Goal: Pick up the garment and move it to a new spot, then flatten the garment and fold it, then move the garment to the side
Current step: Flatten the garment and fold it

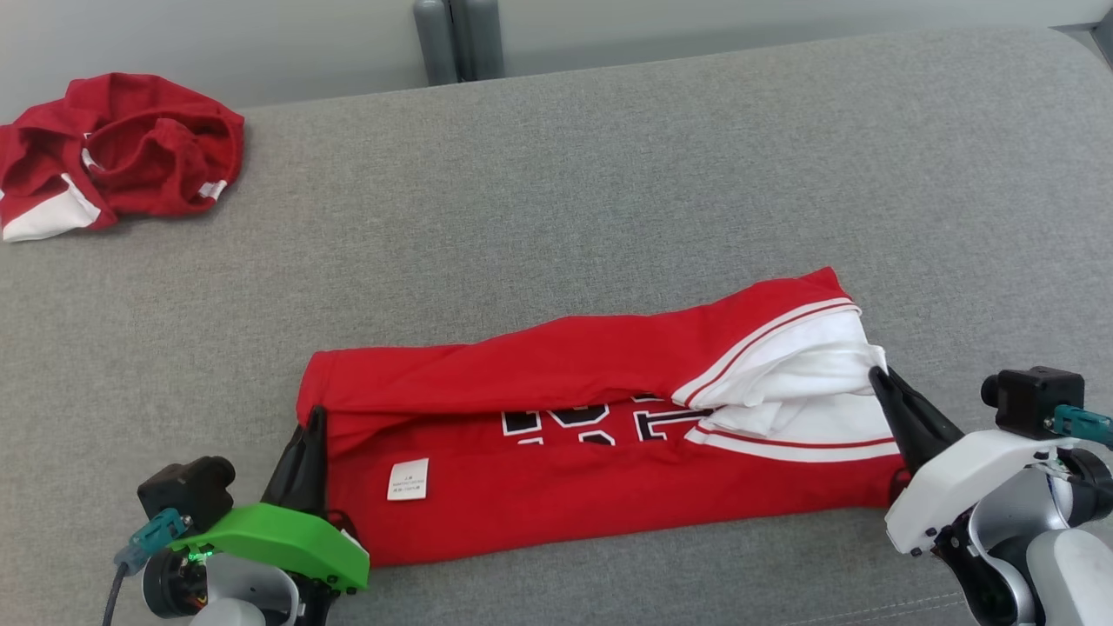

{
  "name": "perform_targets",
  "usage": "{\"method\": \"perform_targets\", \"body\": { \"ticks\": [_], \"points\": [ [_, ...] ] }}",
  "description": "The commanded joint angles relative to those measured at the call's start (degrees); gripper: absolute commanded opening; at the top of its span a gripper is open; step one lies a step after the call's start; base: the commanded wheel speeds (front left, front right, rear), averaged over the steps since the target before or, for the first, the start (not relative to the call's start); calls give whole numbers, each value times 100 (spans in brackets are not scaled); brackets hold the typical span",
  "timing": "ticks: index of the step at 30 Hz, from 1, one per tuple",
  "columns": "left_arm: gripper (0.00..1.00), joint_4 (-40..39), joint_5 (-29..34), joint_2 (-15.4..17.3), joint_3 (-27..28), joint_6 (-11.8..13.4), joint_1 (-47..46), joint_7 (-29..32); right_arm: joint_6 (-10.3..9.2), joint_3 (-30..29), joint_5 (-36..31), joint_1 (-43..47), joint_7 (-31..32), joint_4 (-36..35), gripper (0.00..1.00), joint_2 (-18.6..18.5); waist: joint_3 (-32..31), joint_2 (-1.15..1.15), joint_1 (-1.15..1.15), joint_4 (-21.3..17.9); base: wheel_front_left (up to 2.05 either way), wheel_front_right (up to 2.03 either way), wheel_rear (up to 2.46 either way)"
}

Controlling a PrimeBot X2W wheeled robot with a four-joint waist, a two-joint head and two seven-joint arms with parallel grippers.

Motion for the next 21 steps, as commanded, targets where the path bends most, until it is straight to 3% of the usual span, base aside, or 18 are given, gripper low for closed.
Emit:
{"method": "perform_targets", "body": {
  "ticks": [1, 9, 10, 11, 12, 13, 14, 21],
  "points": [
    [0, 33, -17, -16, -3, -29, 86, -49, 0, -83, -79, 78, -64, -5, 0, 22, -5, 0, 0, -6, 0, 0, 0],
    [0, 196, -122, -128, -51, -66, 268, -116, 0, -180, -196, 215, -206, 169, 2, 165, -23, 0, 0, -4, 0, 0, 0],
    [0, 207, -141, -147, -56, -65, 306, -140, 0, -209, -198, 247, -219, 202, 16, 175, -32, 0, 0, 3, 0, 0, 0],
    [35, 211, -161, -159, -57, -66, 342, -154, 0, -240, -194, 281, -237, 231, 31, 187, -41, 0, 0, 9, 0, 0, 0],
    [64, 211, -180, -170, -57, -65, 391, -171, 1, -282, -187, 331, -266, 260, 47, 198, -55, 0, 0, 16, 0, 0, 0],
    [100, 205, -186, -174, -56, -67, 432, -199, 1, -306, -185, 368, -274, 275, 72, 203, -68, 0, 0, 20, 0, 0, 0],
    [100, 185, -206, -176, -55, -74, 494, -221, 0, -358, -184, 427, -310, 290, 100, 217, -87, 0, 0, 25, 0, 0, 0],
    [100, -187, -165, -143, 46, 47, 902, -462, 0, -724, -244, 836, -415, 250, 100, 260, -286, 0, 0, 66, 0, 0, 0]
  ]
}}
